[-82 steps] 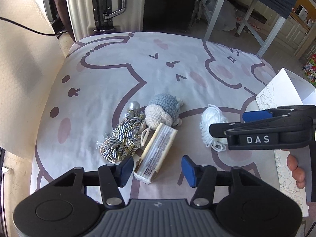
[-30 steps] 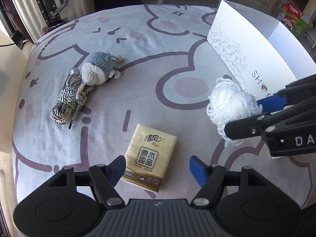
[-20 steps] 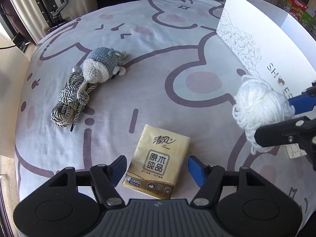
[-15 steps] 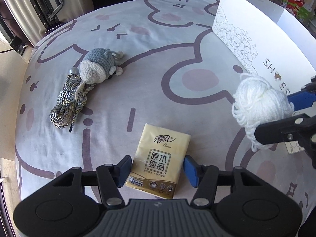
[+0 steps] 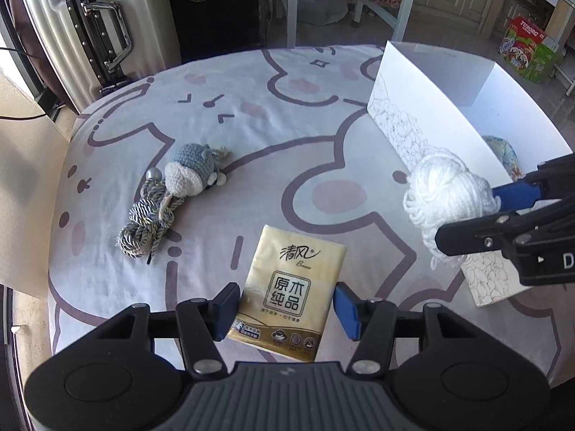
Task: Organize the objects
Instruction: 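Carry the yarn ball and tissue pack over the white box with both grippers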
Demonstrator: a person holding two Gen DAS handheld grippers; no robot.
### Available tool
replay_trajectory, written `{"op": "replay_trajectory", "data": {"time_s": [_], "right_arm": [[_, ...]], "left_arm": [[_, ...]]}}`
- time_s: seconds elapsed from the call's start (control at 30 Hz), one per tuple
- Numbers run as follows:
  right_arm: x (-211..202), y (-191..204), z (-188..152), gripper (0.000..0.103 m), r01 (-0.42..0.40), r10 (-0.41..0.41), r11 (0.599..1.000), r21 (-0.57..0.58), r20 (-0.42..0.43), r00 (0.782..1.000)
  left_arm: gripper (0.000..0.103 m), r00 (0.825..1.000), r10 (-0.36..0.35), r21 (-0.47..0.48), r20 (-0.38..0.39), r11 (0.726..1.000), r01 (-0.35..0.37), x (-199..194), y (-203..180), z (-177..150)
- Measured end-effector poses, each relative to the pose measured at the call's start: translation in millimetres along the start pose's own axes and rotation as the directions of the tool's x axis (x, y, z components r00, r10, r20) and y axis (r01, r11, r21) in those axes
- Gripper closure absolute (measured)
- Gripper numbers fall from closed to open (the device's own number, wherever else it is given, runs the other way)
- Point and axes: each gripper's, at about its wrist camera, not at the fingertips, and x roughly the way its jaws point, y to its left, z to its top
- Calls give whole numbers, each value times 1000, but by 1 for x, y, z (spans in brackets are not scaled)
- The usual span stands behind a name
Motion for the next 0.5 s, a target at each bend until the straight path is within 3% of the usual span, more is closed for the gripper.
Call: {"op": "replay_trajectory", "data": {"time_s": [0.5], "right_arm": [[-55, -4, 3, 54, 16, -13, 1000, -17, 168, 986]], "left_arm": [[45, 990, 4, -76, 143, 997, 7, -66, 5, 20]]}}
